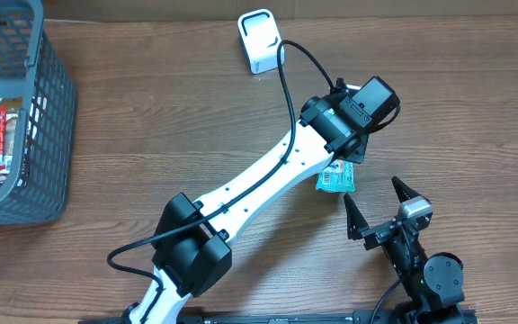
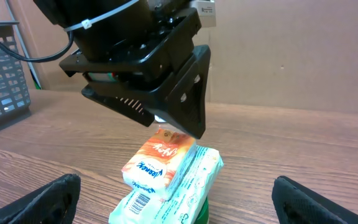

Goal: Scan the item barcode

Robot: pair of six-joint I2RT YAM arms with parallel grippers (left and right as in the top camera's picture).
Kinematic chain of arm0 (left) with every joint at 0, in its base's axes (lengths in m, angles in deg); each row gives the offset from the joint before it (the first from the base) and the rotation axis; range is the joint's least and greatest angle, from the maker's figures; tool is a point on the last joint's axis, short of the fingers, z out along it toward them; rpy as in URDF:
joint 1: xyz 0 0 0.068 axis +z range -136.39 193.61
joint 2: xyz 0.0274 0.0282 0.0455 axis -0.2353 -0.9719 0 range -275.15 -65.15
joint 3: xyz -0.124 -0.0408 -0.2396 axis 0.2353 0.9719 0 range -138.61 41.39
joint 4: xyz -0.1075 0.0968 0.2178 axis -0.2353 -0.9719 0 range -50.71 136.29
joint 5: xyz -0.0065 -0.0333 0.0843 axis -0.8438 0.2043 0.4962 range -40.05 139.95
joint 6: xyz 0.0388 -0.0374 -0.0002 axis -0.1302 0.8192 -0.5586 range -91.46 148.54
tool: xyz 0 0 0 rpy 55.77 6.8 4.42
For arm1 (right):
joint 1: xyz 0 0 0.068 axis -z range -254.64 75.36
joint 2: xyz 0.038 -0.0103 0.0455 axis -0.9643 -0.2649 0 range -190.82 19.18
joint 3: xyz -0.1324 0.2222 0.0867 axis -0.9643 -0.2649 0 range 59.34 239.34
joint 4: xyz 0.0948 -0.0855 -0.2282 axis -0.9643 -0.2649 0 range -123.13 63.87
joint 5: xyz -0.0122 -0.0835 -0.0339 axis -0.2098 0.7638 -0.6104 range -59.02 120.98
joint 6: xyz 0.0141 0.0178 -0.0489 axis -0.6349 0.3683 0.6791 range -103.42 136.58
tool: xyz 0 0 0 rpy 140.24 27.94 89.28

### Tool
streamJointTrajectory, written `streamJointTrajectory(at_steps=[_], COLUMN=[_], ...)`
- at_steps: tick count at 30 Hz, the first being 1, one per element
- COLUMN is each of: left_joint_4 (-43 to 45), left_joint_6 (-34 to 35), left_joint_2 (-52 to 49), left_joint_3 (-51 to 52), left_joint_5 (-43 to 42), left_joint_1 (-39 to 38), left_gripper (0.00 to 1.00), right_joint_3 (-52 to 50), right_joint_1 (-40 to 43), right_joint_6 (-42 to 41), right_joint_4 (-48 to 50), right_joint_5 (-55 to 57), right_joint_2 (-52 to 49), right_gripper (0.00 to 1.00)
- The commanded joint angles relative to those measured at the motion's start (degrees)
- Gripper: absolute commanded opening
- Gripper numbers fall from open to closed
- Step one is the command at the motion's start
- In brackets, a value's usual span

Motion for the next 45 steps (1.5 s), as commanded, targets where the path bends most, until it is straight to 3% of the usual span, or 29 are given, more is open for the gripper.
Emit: streamJointTrajectory(at_steps=[1, 13, 32, 38, 45], left_joint_4=[-0.2, 0.3, 3.8, 4.5, 4.5], left_joint_6=[-0.6, -0.5, 0.9, 0.9, 0.9], left_joint_2=[1.6, 1.6, 1.6, 1.6, 1.6], left_joint_3=[-0.2, 2.3, 6.9, 7.8, 8.3], left_joint_5=[0.1, 0.1, 1.8, 1.8, 1.8], left_joint_1=[-1.2, -2.1, -2.0, -2.0, -2.1], left_gripper=[0.5, 0.38, 0.38, 0.32, 0.37], right_joint_3=[-0.6, -0.6, -0.6, -0.6, -0.6], right_joint_1=[0.3, 0.3, 0.3, 0.3, 0.3], right_joint_6=[-0.2, -0.2, -0.2, -0.2, -0.2], right_joint_4=[0.2, 0.2, 0.2, 0.2, 0.2], right_joint_5=[-0.3, -0.3, -0.3, -0.3, -0.3], right_joint_2=[0.5, 0.5, 0.5, 0.5, 0.5], right_gripper=[1.0, 1.0, 1.0, 1.0, 1.0])
